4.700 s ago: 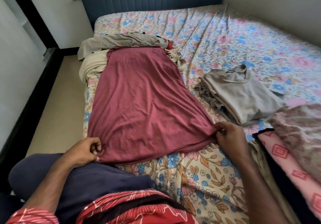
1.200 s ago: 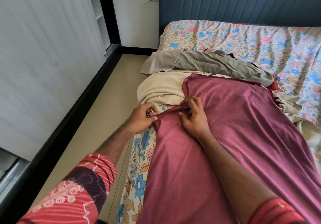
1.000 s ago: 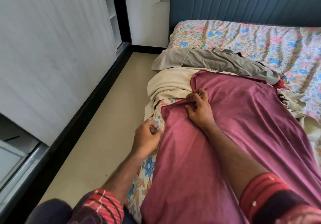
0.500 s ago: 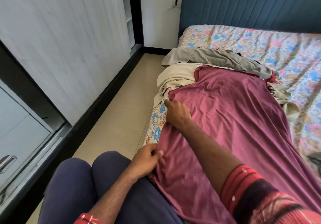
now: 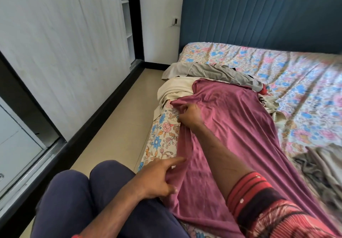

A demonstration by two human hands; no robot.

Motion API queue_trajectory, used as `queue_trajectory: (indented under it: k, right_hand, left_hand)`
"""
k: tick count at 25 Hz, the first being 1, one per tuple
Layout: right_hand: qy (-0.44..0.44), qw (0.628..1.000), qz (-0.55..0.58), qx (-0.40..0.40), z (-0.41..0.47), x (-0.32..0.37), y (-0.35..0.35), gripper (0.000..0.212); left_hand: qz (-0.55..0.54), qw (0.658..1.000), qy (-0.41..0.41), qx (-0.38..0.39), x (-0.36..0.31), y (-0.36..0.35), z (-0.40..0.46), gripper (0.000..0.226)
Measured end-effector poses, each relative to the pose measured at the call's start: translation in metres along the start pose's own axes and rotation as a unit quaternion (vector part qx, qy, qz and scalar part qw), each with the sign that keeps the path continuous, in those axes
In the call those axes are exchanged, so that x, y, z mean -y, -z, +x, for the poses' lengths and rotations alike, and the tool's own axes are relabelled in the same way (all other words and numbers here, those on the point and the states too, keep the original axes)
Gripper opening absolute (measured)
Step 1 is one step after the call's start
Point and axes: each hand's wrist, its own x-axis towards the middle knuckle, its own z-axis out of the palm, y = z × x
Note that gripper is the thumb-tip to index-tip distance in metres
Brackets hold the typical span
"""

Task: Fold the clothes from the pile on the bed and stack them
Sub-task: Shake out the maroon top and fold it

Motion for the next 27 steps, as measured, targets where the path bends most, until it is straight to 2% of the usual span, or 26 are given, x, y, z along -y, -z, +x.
queue_trajectory:
  k: [2,4,7,9,11,13,15,16,17,19,21,24,27]
  right_hand:
    - [-0.001,1.000,0.023,-0.011,-0.013,-0.002,0.028,0.032]
    - [-0.014,1.000,-0.019,-0.019,-0.016,-0.024,0.049,0.039]
    - [-0.050,0.987,-0.145,0.053,-0.022,-0.060,0.059,0.037]
    - [-0.059,0.985,-0.152,0.063,-0.024,-0.073,0.065,0.034]
    - [-0.056,0.987,-0.131,0.077,-0.028,-0.074,0.075,0.033]
    - [-0.079,0.987,-0.082,0.112,-0.037,-0.074,0.081,0.056]
    - [-0.068,0.986,-0.057,0.142,-0.047,-0.076,0.081,0.090]
    - [-0.050,0.985,-0.067,0.148,-0.054,-0.076,0.079,0.099]
    - [-0.036,0.985,-0.078,0.151,-0.059,-0.077,0.076,0.100]
    - [-0.008,0.988,-0.069,0.140,-0.067,-0.082,0.065,0.084]
    - [0.017,0.993,-0.032,0.111,-0.073,-0.087,0.060,0.062]
    - [0.026,0.995,0.012,0.095,-0.078,-0.091,0.057,0.032]
    - [-0.003,0.991,0.078,0.111,-0.084,-0.088,0.058,0.022]
  left_hand:
    - [0.002,0.999,-0.035,-0.005,-0.023,-0.004,0.007,0.091]
    - [-0.014,0.999,-0.048,0.006,-0.045,-0.018,0.014,0.081]
    - [-0.007,0.995,-0.048,0.087,-0.065,-0.043,0.017,0.083]
    - [-0.010,0.989,-0.052,0.139,-0.067,-0.051,0.020,0.090]
    - [-0.072,0.981,-0.044,0.175,-0.063,-0.050,0.023,0.086]
    - [-0.172,0.962,-0.025,0.210,-0.062,-0.044,0.022,0.070]
    - [-0.184,0.969,-0.034,0.164,-0.062,-0.041,0.021,0.048]
    - [-0.148,0.981,-0.037,0.123,-0.061,-0.041,0.021,0.038]
    - [-0.094,0.992,-0.028,0.085,-0.061,-0.042,0.021,0.039]
    - [0.019,0.999,0.014,0.024,-0.066,-0.052,0.019,0.061]
    - [0.109,0.993,0.048,-0.008,-0.075,-0.067,0.016,0.066]
    - [0.152,0.987,0.050,-0.011,-0.081,-0.075,0.013,0.043]
    - [0.105,0.994,0.018,0.022,-0.071,-0.068,0.014,0.016]
